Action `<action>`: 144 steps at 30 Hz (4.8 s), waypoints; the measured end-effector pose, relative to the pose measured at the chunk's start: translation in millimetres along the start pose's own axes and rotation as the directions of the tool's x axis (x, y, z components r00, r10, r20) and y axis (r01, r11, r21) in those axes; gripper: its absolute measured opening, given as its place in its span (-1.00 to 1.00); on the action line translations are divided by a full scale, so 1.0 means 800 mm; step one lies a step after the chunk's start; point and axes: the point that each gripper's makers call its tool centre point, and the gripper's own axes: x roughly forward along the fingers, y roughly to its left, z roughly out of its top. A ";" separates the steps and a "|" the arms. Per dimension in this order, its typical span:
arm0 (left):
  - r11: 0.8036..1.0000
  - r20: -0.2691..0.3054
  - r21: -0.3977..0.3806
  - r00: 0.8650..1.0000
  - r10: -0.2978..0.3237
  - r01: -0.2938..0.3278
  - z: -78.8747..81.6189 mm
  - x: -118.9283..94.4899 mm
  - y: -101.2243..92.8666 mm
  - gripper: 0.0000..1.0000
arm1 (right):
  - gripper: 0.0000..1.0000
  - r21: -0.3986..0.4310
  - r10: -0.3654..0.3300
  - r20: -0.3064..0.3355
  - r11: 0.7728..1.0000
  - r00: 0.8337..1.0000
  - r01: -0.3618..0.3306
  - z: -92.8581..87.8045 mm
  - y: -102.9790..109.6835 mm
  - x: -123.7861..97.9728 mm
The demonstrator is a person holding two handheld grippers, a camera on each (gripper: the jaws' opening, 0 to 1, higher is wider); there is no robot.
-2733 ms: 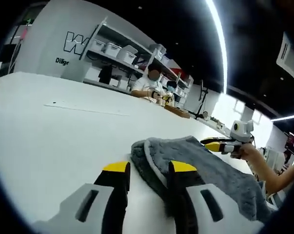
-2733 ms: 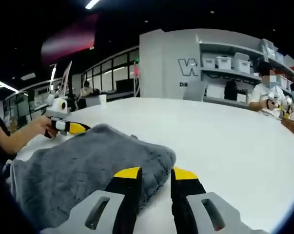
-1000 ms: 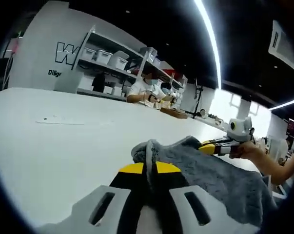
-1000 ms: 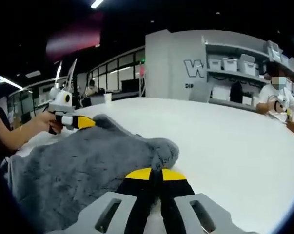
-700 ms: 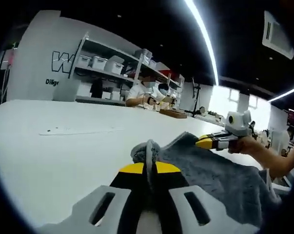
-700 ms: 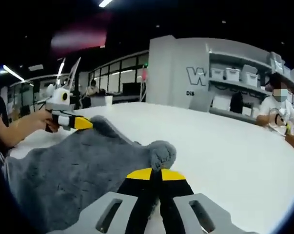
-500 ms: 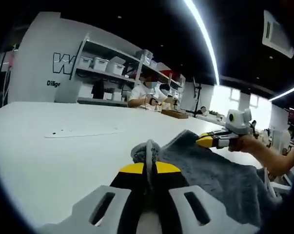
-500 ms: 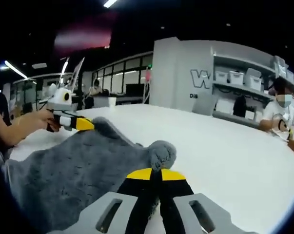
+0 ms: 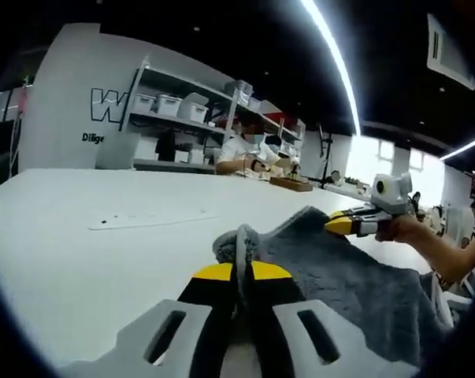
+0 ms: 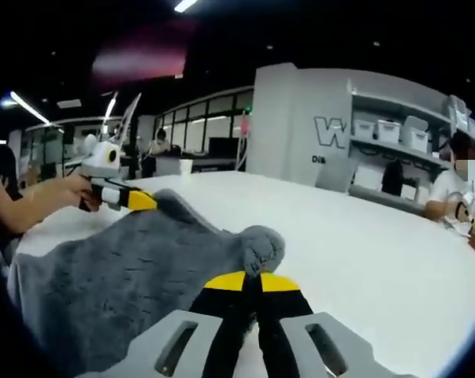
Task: Open the folded towel by lifting each exposed corner and separating the folded layers until the towel lies flat within the target outline without major curled edges
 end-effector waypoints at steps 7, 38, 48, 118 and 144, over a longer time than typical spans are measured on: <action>1.000 -0.023 0.019 1.000 0.003 -0.002 -0.005 0.012 0.007 -0.92 | -1.00 0.002 -0.002 -0.009 1.000 1.000 0.002 -0.003 -0.004 0.009; 0.999 -0.057 0.036 0.998 0.019 -0.017 -0.022 0.026 0.032 -0.88 | -0.99 -0.002 -0.019 -0.061 1.000 0.998 0.019 -0.025 -0.002 0.021; 0.998 -0.071 0.047 0.997 0.033 -0.029 -0.027 0.026 0.033 -0.82 | -0.92 -0.025 -0.040 -0.064 0.999 0.997 0.039 -0.024 0.001 0.013; 0.999 0.003 -0.044 1.000 -0.010 0.010 -0.006 0.000 0.021 -0.16 | -0.16 -0.197 -0.010 -0.078 0.980 0.997 -0.005 0.013 0.097 -0.051; 0.998 -0.045 0.068 0.999 -0.009 0.013 0.016 -0.006 0.018 -0.10 | -0.14 -0.227 -0.032 -0.070 0.974 0.997 0.015 0.015 0.139 -0.095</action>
